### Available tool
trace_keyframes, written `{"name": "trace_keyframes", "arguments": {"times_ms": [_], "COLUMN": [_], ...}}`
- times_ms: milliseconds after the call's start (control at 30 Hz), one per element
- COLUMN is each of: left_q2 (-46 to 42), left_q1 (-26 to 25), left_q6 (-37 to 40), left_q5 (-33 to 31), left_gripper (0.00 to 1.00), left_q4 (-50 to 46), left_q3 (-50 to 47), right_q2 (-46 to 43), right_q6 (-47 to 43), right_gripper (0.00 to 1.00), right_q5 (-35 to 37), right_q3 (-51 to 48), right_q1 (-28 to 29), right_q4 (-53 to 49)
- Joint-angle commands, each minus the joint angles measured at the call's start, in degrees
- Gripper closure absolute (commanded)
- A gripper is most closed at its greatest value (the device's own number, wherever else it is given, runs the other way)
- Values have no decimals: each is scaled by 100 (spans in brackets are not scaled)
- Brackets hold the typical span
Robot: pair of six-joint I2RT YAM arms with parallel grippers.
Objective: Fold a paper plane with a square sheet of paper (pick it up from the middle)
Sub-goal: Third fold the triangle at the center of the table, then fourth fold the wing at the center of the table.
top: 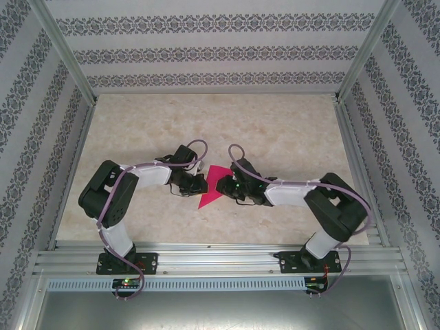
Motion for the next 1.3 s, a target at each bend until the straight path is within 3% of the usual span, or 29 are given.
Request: {"name": "trace_keyframes", "arguments": {"times_ms": [0,100,233,533,1267], "left_q2": [3,19,-43,-453,25], "left_q1": [-67,-66,-66,-66,-66], "left_q6": [166,216,222,200,325], "left_q5": [-232,-163,-151,-18,-235], "left_gripper": [85,84,84,80,80], "left_q4": [-326,-392,-436,-219,-438], "left_q3": [-176,-62,-10,3,152], "right_q2": [-439,-705,-704,-268,285], "right_q6": [-109,20,209,292,783], "right_gripper": [76,67,64,63,63], "right_q5": [436,622,393,26,-271], "right_q3": [-220,-453,-670,-394,-339], "right_q1": [-116,-203,-327,-329,-331], "right_q4": [-434,-570,-368,-137,493]}}
